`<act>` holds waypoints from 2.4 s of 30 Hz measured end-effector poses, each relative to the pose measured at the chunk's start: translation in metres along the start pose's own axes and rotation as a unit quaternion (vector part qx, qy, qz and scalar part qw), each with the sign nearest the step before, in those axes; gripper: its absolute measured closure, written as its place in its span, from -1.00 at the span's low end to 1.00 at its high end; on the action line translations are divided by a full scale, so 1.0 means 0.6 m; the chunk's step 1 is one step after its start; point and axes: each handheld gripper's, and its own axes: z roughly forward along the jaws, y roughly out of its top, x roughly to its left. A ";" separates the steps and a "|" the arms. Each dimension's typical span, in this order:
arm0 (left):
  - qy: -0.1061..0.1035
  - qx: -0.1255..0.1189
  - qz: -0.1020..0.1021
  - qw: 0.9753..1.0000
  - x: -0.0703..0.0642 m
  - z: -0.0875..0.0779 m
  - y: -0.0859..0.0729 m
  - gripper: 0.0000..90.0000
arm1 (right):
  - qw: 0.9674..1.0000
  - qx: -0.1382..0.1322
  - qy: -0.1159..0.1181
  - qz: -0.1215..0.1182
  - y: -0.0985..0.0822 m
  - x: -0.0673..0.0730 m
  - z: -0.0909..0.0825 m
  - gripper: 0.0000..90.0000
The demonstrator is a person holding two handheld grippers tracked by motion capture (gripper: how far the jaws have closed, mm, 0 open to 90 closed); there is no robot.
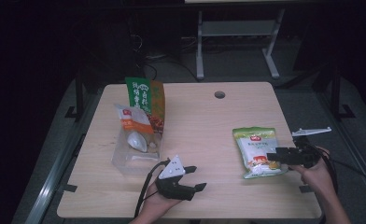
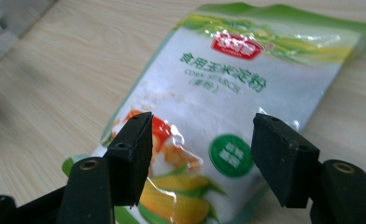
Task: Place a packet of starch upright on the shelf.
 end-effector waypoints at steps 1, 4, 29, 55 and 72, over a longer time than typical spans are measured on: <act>0.000 0.000 -0.001 1.000 -0.001 0.002 0.001 -0.26 | 1.000 -0.001 -0.001 -0.001 -0.006 -0.002 -0.001 -0.16; 0.000 0.005 0.004 1.000 -0.005 0.009 0.004 -0.26 | 1.000 -0.005 -0.003 -0.002 -0.017 -0.005 -0.004 -0.16; -0.006 0.011 0.002 1.000 -0.007 0.073 0.054 -0.30 | 0.999 -0.012 0.008 0.035 -0.067 0.022 -0.005 -0.03; -0.007 0.046 -0.014 0.999 -0.007 0.202 0.098 -0.16 | 0.998 -0.023 -0.031 0.039 -0.024 -0.006 -0.008 -0.13; -0.027 0.063 -0.071 0.995 0.015 0.254 0.107 -0.27 | 0.993 -0.003 0.010 0.120 0.000 -0.066 0.038 0.38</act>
